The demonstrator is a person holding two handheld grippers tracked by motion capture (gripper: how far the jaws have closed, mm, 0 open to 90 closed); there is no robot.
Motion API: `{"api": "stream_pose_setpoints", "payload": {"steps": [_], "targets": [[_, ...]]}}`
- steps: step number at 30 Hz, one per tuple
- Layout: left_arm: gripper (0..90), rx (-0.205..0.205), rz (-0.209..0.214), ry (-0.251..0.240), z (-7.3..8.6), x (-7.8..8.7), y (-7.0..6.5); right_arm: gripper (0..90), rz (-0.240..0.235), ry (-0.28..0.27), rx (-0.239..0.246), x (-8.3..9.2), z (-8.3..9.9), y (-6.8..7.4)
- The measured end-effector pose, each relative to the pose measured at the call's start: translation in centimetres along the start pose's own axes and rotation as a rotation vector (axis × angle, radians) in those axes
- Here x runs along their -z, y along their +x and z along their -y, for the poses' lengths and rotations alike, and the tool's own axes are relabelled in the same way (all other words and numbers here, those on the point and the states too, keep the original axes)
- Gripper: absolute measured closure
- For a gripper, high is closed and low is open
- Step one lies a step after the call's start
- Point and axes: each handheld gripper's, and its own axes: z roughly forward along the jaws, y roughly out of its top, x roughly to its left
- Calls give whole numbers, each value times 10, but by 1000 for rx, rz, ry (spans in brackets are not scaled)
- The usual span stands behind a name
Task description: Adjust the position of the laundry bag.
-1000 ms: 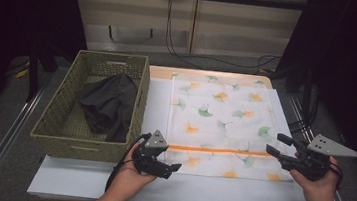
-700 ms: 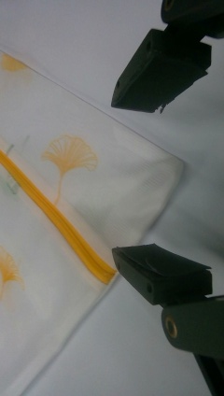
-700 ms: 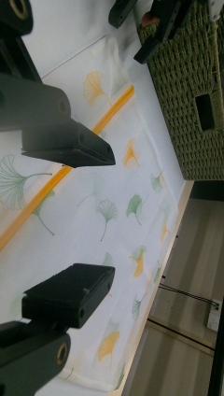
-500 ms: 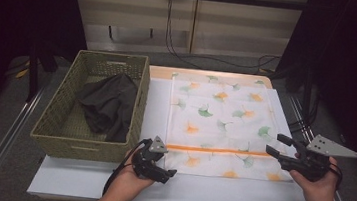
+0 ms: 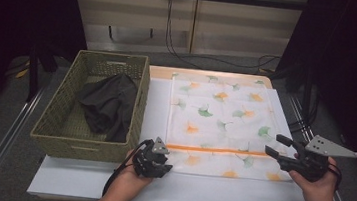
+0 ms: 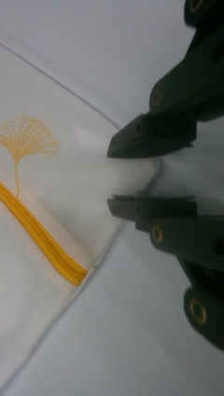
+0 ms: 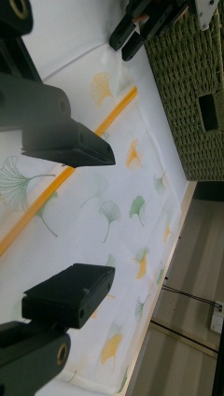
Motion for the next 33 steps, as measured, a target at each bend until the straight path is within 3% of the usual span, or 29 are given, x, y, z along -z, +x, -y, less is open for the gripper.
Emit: {"api": "stream_pose_setpoints", "payload": {"steps": [1,4,6,12,14,16,17,18,19,22,23,24,25,26,28,29,30,31,32,33], "targets": [[817,-1,30,-5,-1,-1,0,398,-4,4,-1,0,0,0],[872,-22,17,17,-2,0,-2,398,-6,4,-3,0,0,0],[877,-29,2,19,-4,1,-5,398,-8,3,1,0,0,0],[880,-34,21,27,-3,14,-10,399,-7,3,-3,1,1,-2],[880,-60,32,64,0,21,-10,398,-6,4,-2,1,1,-2],[880,-56,38,57,4,24,-12,399,-3,7,-3,0,2,-2],[879,-72,39,78,6,27,-12,399,2,10,-2,0,2,-1],[879,-51,42,60,8,28,-13,400,-1,13,1,-1,2,0],[878,-76,58,82,10,31,-11,401,0,13,2,-2,1,0],[877,-73,87,82,15,35,-13,404,-2,14,4,-2,1,1],[876,-52,95,72,16,36,-15,405,-3,14,4,-2,1,1],[875,-81,102,86,17,38,-14,405,-4,14,4,-2,1,1],[875,-65,104,76,17,38,-16,405,-2,14,3,-2,1,1],[874,-78,114,91,18,39,-16,405,-2,16,2,-2,1,1],[868,-83,124,97,19,39,-18,405,-2,18,1,-2,1,1],[857,-52,135,85,21,38,-20,405,-2,18,2,-2,1,1],[830,-52,135,85,21,38,-20,405,-2,18,2,-2,1,1],[830,-85,145,107,21,40,-18,405,-7,17,5,-2,2,1],[681,-66,146,81,22,39,-18,405,3,16,2,-1,2,0],[669,-57,154,57,22,40,-18,405,2,15,0,-1,2,0]]}}
